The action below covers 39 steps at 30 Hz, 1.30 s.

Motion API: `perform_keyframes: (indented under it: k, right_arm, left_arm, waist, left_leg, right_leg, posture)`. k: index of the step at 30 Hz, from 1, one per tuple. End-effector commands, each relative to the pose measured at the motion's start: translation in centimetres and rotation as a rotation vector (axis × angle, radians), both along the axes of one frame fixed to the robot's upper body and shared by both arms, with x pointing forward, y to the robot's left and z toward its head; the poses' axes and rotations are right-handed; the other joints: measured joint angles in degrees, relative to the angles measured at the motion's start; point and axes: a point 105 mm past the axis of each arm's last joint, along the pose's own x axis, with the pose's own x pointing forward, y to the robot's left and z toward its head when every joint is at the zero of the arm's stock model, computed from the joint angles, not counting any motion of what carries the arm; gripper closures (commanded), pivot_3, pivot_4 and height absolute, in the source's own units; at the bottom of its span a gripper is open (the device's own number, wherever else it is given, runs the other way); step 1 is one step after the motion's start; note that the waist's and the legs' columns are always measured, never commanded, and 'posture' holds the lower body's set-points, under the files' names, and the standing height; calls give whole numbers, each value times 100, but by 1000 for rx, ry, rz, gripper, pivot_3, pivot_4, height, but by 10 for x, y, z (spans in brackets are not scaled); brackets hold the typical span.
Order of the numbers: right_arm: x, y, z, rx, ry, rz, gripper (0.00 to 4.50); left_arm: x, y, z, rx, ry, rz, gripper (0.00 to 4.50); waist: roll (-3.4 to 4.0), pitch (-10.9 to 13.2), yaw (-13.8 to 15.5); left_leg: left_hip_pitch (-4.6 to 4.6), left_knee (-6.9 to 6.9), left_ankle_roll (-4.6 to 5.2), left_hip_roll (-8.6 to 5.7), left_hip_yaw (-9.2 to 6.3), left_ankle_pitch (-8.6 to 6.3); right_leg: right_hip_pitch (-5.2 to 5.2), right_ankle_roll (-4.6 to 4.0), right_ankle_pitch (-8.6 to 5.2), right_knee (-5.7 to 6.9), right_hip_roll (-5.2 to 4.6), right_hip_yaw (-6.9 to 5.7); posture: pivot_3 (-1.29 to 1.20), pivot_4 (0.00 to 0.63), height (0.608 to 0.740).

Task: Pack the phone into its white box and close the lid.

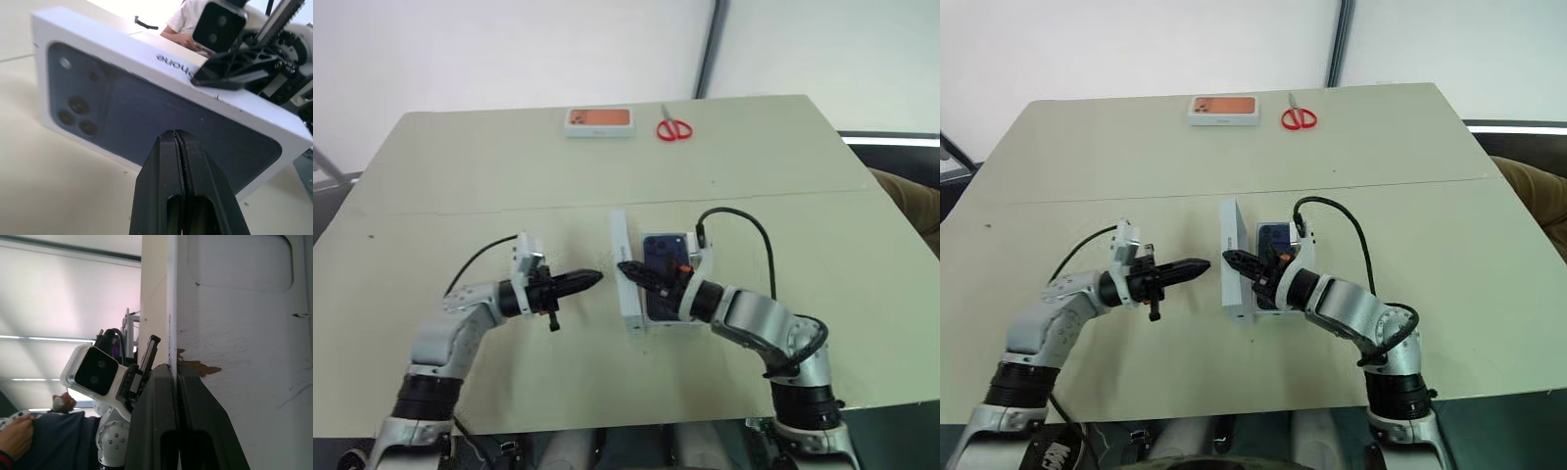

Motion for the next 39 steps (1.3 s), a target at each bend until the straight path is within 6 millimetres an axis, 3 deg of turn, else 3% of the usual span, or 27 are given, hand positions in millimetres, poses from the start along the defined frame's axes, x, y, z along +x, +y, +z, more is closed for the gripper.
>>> perform_keyframes:
  k: [1, 5, 8, 11, 13, 18, 20, 21, 23, 28, 39]
  right_arm:
    - [-4, 1, 9, 91, -11, -6, 3583]
    - [-2, -3, 9, 65, -26, -9, 1693]
    - [0, -10, 17, -35, -142, 1, 114]
    - [11, -47, 38, -110, -328, -113, 45]
    - [10, -71, 40, -216, -433, -181, 45]
    - [12, -95, 33, -472, -594, -229, 45]
    - [19, -105, 34, -575, -656, -245, 566]
    - [20, -107, 28, -710, -720, -204, 888]
    - [22, -111, 21, -865, -805, -154, 1882]
    - [26, -119, 16, -978, -896, -136, 4447]
    - [18, -102, 7, -1034, -1022, -7, 4447]
  left_arm:
    - [4, -9, 5, -18, -41, 20, 4500]
    - [7, -12, 3, -26, -29, 19, 4500]
    - [8, -14, 1, -21, -29, 18, 4500]
    - [12, -24, -2, -29, -32, 18, 4500]
    - [14, -31, -2, -49, -29, 17, 4500]
    - [16, -44, -4, -65, -31, 17, 4500]
    - [15, -54, -4, -77, -28, 1, 4500]
    - [14, -60, -4, -79, -34, -10, 4500]
    - [15, -67, -3, -81, -37, -26, 4500]
    - [19, -71, -2, -79, -41, -34, 4500]
    - [8, -46, 10, -44, -48, -38, 4500]
  waist:
    - [0, 0, 3]
    - [0, 0, -10]
    - [0, 0, -7]
    - [4, 3, 45]
    - [2, 3, 165]
    - [-3, 3, 127]
    - [-2, 3, 127]
    - [-1, 3, 139]
    - [-4, 5, 157]
    - [-16, 8, 155]
    - [-14, 7, 151]
  left_leg:
    - [0, 0, 0, 0, -2, 0]
    - [0, 0, 0, 0, -1, 0]
    - [-1, 0, 1, 0, -1, 0]
    - [-1, 8, 2, -1, 0, -1]
    - [-2, 12, 6, -4, -1, -4]
    - [1, 17, 12, -4, -2, -7]
    - [4, 17, 12, -1, -2, -7]
    - [4, 16, 12, -1, -3, -7]
    - [3, 20, 12, -7, 1, -7]
    - [2, 21, 12, -8, -6, -7]
    - [2, 20, 11, -7, -8, -7]
  right_leg:
    - [1, 0, 0, 0, 0, -1]
    - [0, 0, 0, 0, 2, -1]
    - [0, 0, 0, 0, 3, -2]
    - [4, 1, 0, 0, 2, -6]
    - [8, 3, -1, -4, 1, -10]
    - [24, 7, -1, -17, 0, -18]
    - [23, 6, -1, -14, 2, -18]
    - [23, 6, -1, -13, 2, -18]
    - [23, 7, -2, -14, -3, -18]
    - [29, 8, -2, -18, -5, -24]
    - [27, 8, -2, -18, -5, -23]
  posture:
    - [0, 150, 740]
    - [0, 150, 740]
    - [0, 150, 740]
    - [0, 150, 740]
    - [0, 150, 740]
    - [0, 150, 740]
    - [0, 150, 740]
    - [0, 150, 740]
    - [0, 150, 740]
    - [0, 150, 740]
    - [0, 150, 740]
